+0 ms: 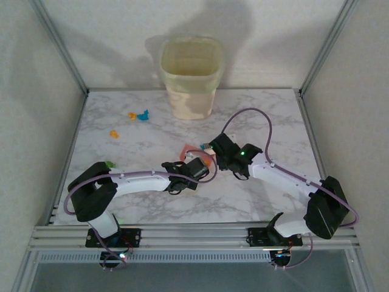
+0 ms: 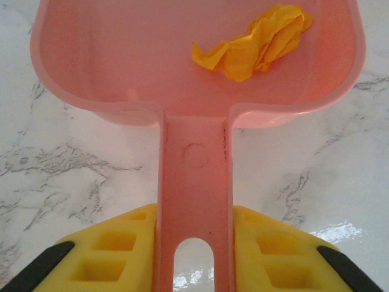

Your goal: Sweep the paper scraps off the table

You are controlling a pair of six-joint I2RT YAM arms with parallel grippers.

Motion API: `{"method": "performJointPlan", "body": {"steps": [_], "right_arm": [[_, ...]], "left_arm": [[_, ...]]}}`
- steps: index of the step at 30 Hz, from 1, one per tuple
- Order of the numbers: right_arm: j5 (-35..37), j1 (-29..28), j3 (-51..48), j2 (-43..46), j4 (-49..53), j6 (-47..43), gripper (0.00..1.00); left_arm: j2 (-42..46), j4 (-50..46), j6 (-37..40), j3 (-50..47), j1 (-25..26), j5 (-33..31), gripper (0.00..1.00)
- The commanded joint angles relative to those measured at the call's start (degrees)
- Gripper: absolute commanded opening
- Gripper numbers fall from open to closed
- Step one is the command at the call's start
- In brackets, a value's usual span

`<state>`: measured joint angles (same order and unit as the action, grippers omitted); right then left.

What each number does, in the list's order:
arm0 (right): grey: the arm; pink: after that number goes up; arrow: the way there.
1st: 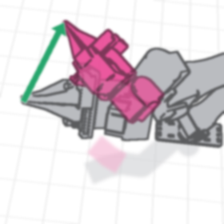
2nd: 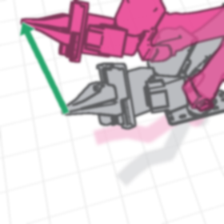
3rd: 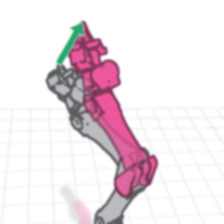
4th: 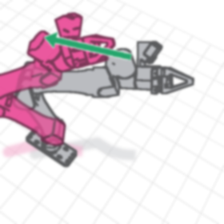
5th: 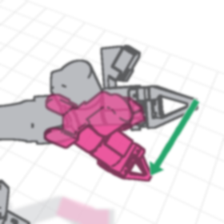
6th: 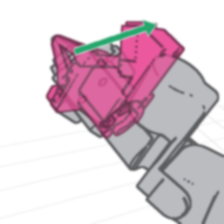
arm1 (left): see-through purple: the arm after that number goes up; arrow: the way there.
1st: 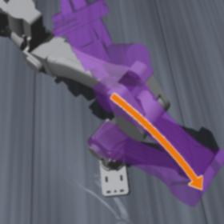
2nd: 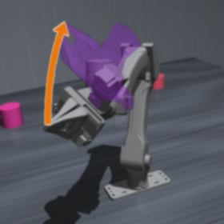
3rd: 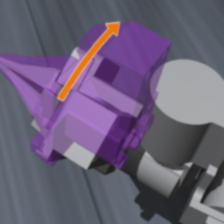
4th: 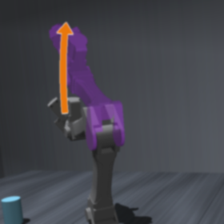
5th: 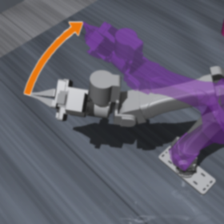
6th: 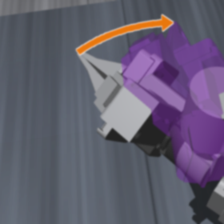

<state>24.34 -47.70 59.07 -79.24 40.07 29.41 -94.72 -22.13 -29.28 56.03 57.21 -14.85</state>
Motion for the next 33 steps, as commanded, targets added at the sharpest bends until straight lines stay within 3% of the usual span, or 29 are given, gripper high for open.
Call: {"method": "performJointPlan", "body": {"steps": [1,7,14,27,33], "right_arm": [[0.9,-2.7,-1.2,1.6,3.4,1.7,0.00],[0.7,-6.3,-3.7,7.6,5.6,3.0,0.00],[4.1,-6.6,-5.7,16.6,7.4,4.0,0.00],[12.2,-6.6,-4.7,12.9,7.2,7.4,0.00],[14.9,-6.6,-6.6,20.8,8.5,9.7,0.00]], "left_arm": [[-0.3,-1.6,0.6,-0.2,-1.0,-0.9,0.00],[0.2,-1.0,0.4,-1.5,-1.4,-1.0,0.00],[0.0,-0.9,0.4,-0.8,-1.4,-0.8,0.00],[0.3,0.7,-0.2,-1.9,-1.4,-0.1,0.00],[3.5,4.3,-0.1,-3.8,-1.3,-1.5,0.00]]}}
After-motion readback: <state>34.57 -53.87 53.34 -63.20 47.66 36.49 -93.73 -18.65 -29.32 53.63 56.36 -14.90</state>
